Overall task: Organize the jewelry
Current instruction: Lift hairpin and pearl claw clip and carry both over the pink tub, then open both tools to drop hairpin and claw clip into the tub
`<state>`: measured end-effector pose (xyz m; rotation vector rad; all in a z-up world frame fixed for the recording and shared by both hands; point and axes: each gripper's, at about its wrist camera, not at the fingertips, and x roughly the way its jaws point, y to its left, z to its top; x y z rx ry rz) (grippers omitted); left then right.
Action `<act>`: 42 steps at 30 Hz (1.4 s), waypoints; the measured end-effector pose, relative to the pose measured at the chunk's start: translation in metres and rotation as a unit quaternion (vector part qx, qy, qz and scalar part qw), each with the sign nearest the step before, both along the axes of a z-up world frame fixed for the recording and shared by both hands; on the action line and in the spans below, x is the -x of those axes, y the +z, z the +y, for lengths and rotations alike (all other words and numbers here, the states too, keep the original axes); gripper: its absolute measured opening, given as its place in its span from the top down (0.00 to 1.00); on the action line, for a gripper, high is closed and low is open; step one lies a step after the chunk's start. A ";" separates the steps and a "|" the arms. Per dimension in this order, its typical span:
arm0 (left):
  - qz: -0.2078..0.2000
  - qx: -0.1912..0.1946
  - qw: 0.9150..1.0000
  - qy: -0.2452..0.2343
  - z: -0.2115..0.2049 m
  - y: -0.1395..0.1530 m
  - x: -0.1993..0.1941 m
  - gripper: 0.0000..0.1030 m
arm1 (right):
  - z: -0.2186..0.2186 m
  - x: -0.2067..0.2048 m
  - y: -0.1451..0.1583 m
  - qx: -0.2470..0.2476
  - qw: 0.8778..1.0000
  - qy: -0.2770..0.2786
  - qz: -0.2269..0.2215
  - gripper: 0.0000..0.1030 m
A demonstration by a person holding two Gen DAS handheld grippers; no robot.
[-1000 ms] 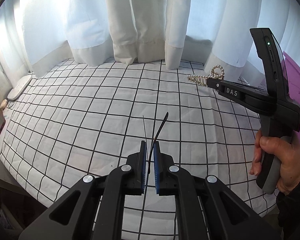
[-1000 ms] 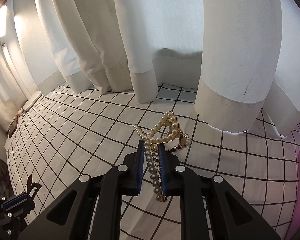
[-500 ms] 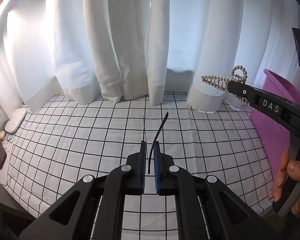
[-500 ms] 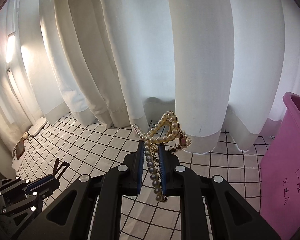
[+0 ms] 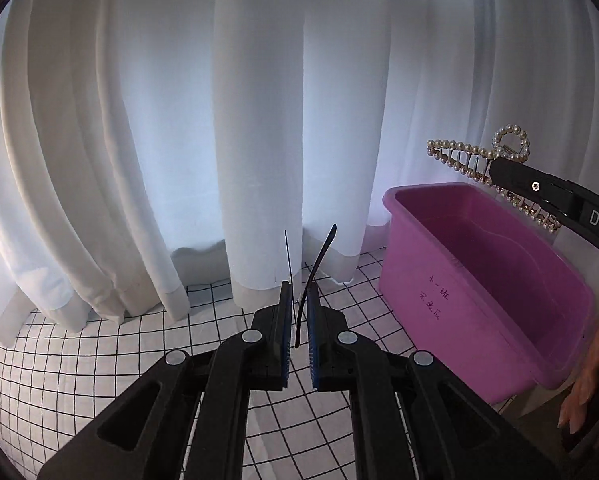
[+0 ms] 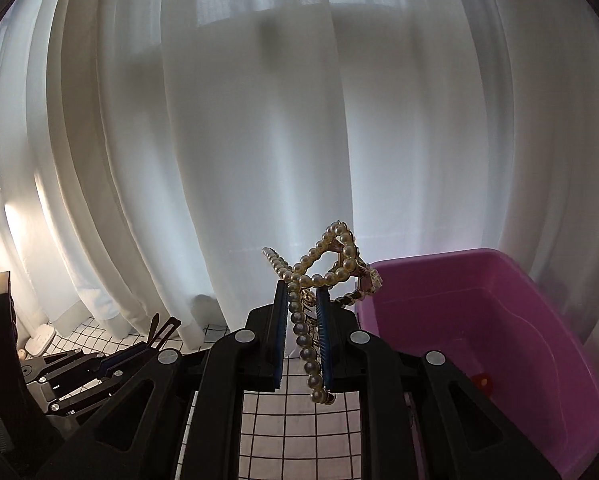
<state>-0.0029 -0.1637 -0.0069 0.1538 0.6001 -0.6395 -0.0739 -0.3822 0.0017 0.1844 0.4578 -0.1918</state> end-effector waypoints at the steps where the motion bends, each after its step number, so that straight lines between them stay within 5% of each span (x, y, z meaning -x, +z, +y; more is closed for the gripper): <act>1: -0.002 0.003 1.000 -0.013 -0.013 0.004 0.003 0.93 | -0.011 0.008 0.003 0.002 1.000 -0.015 -0.001 0.87; 12: 0.015 -0.002 0.993 -0.116 -0.150 0.012 0.037 0.93 | -0.113 0.060 -0.013 -0.014 0.991 -0.127 0.035 0.87; 18: 0.044 -0.046 0.991 -0.119 -0.203 0.003 0.037 0.92 | -0.149 0.056 -0.038 -0.052 0.985 -0.145 0.081 0.87; 27: 0.122 -0.094 0.982 -0.106 -0.231 -0.023 0.013 0.88 | -0.168 0.041 -0.067 -0.100 0.975 -0.146 0.131 0.86; 28: 0.125 -0.097 0.982 -0.107 -0.233 -0.025 0.012 0.82 | -0.168 0.038 -0.068 -0.106 0.974 -0.145 0.135 0.84; 29: 0.128 -0.098 0.981 -0.108 -0.234 -0.027 0.012 0.75 | -0.171 0.038 -0.069 -0.112 0.973 -0.146 0.137 0.71; 30: 0.128 -0.099 0.981 -0.108 -0.235 -0.028 0.011 0.48 | -0.172 0.038 -0.069 -0.115 0.973 -0.148 0.138 0.49; 31: 0.122 -0.103 0.982 -0.097 -0.234 -0.028 0.011 0.22 | -0.172 0.039 -0.067 -0.110 0.972 -0.159 0.134 0.44; 32: 0.114 -0.102 0.985 -0.083 -0.232 -0.028 0.009 0.17 | -0.172 0.041 -0.064 -0.103 0.972 -0.167 0.129 0.38; 42: 0.117 -0.098 0.985 -0.080 -0.222 -0.019 0.009 0.14 | -0.180 0.042 -0.061 -0.105 0.973 -0.162 0.126 0.37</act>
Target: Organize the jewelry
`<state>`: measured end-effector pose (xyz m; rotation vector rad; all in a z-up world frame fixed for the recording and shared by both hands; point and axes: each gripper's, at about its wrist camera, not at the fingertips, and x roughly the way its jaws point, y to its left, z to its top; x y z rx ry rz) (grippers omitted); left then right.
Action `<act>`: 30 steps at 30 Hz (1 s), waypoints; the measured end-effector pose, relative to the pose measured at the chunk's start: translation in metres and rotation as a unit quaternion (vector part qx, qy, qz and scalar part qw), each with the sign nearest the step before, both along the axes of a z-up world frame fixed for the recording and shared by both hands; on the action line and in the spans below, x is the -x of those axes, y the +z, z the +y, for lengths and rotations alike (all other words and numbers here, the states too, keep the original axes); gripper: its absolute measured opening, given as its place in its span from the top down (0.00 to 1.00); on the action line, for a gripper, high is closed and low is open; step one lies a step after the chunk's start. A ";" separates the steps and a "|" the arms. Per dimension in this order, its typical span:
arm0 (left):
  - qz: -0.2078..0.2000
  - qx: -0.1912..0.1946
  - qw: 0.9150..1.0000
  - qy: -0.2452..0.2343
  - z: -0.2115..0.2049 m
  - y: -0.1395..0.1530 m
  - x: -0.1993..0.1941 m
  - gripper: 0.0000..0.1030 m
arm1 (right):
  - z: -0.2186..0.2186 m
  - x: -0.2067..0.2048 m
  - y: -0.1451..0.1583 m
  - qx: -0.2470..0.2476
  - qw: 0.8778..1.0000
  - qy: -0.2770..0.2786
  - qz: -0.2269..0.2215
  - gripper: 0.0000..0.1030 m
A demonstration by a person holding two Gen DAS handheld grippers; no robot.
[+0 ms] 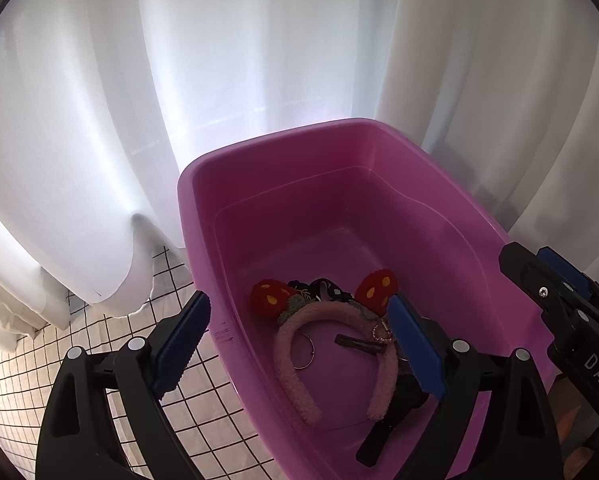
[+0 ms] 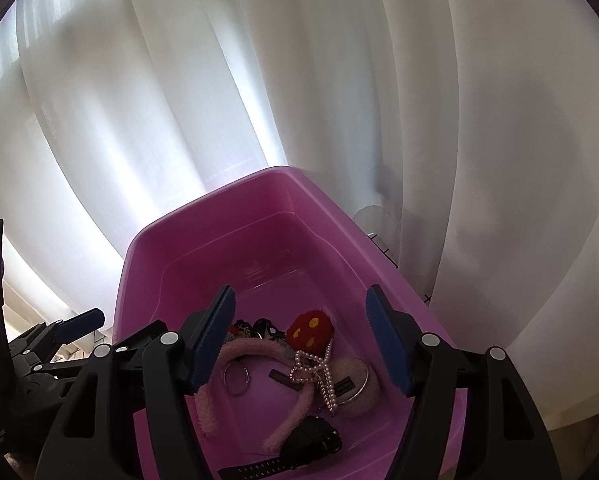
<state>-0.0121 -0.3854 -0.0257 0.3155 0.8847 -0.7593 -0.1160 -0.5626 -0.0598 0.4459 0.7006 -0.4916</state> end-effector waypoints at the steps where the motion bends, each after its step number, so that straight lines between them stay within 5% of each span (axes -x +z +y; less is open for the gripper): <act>1: -0.001 0.000 1.000 0.001 0.001 0.002 0.001 0.14 | 0.001 0.002 0.002 0.002 1.000 0.002 0.001 0.37; 30: -0.023 -0.038 0.998 0.047 0.044 0.024 0.001 0.07 | 0.042 0.005 0.024 0.008 1.000 0.014 0.007 0.32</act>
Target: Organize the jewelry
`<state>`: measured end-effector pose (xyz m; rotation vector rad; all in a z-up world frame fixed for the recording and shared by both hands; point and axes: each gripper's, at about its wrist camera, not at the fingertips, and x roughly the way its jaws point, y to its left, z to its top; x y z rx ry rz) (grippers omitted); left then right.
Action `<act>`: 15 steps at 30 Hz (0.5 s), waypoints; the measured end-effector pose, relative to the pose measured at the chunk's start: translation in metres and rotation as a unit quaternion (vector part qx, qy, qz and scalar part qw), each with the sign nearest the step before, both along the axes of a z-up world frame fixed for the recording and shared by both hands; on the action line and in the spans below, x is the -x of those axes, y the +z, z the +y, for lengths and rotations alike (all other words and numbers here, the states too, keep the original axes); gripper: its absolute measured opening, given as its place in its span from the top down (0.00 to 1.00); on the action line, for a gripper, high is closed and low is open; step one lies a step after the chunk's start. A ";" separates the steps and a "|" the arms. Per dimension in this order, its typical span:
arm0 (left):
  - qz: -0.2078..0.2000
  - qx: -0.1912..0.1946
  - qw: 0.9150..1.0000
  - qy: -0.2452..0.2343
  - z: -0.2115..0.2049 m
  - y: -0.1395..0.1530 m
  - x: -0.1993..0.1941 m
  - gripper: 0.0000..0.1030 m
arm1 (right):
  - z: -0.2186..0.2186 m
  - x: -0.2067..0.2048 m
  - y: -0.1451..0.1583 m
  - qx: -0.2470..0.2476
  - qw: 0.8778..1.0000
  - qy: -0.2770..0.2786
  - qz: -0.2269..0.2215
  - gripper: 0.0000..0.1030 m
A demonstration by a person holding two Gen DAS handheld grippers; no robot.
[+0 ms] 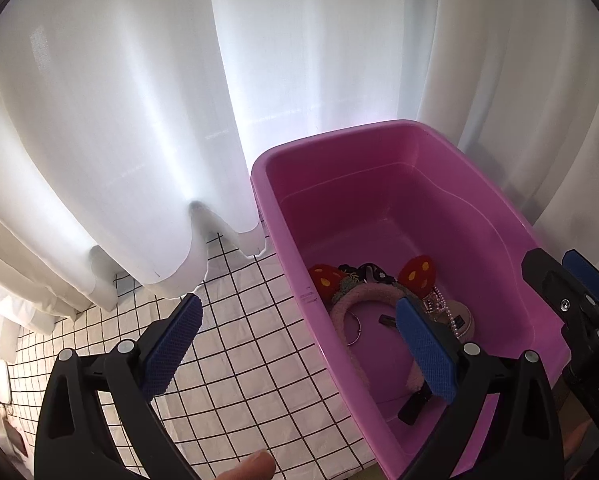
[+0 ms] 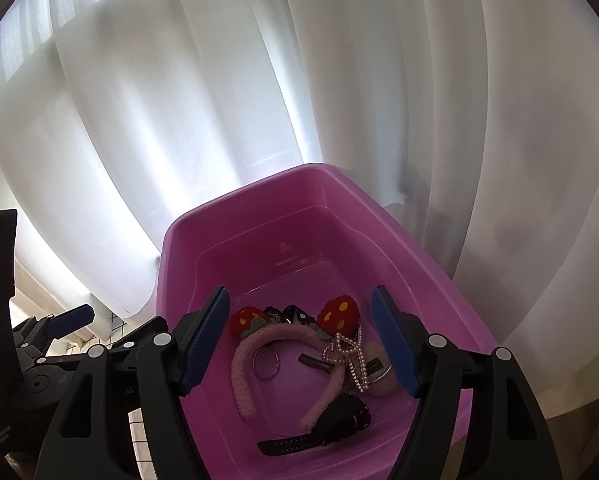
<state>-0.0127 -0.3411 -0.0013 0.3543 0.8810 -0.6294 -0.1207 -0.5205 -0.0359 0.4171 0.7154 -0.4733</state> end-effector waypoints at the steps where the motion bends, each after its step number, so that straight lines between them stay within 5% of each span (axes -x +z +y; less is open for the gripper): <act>1: -0.001 0.001 1.000 0.003 0.003 0.001 0.000 0.07 | 0.002 0.000 0.000 0.000 1.000 0.000 0.003 0.32; 15: 0.006 0.015 1.000 0.010 0.021 0.010 -0.001 0.07 | 0.014 0.001 0.000 0.001 1.000 -0.001 0.014 0.32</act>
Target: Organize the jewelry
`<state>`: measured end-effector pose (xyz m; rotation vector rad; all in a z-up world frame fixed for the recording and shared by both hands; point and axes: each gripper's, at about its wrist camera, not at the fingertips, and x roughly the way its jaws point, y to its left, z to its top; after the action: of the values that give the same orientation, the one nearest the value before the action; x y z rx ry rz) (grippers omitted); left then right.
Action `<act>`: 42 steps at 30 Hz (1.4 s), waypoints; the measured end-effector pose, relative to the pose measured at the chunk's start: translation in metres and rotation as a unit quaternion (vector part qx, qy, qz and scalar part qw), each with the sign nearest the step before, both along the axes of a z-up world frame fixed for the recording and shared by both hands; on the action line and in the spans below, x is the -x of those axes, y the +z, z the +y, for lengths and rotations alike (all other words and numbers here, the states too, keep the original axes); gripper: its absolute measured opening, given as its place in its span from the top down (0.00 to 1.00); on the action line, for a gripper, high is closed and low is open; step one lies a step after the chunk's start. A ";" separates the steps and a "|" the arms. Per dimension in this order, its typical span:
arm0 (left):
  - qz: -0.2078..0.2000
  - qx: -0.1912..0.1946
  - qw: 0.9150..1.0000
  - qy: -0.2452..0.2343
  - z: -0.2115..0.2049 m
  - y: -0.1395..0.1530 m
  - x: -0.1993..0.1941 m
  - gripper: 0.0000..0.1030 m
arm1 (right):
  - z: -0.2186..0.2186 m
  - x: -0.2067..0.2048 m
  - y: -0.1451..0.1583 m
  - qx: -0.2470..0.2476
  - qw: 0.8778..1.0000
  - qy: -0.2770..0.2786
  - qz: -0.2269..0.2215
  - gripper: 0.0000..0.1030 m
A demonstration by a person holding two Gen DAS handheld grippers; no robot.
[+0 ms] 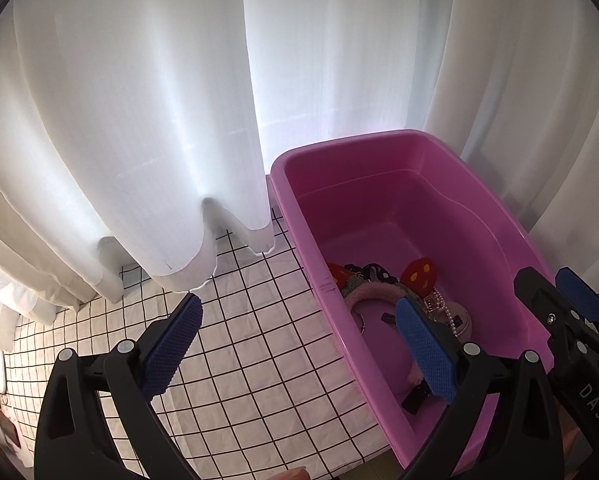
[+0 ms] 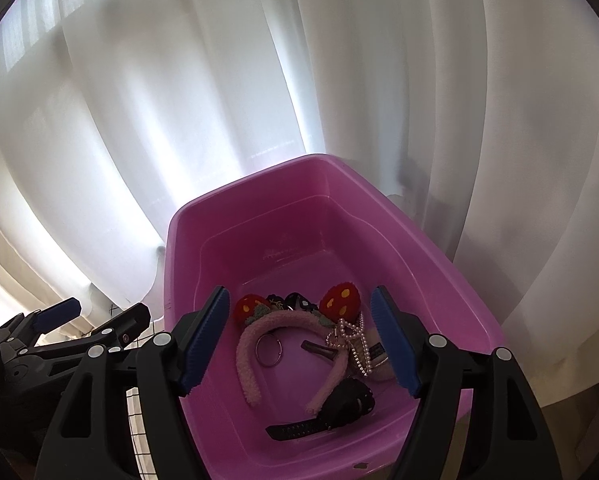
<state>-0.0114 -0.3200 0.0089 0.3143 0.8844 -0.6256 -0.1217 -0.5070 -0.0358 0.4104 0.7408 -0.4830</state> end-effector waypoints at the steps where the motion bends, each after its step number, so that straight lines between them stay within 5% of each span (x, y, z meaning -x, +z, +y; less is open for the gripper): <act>1: 0.000 0.000 1.000 0.000 0.000 0.000 0.000 0.07 | 0.000 0.001 0.000 0.000 1.000 0.000 0.000 0.32; 42: 0.010 0.007 1.000 0.003 0.001 0.005 0.007 0.07 | 0.006 0.008 0.003 0.001 1.000 -0.001 -0.002 0.32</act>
<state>-0.0181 -0.3192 0.0135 0.2935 0.8984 -0.6310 -0.1296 -0.5015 -0.0326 0.4097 0.7369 -0.4845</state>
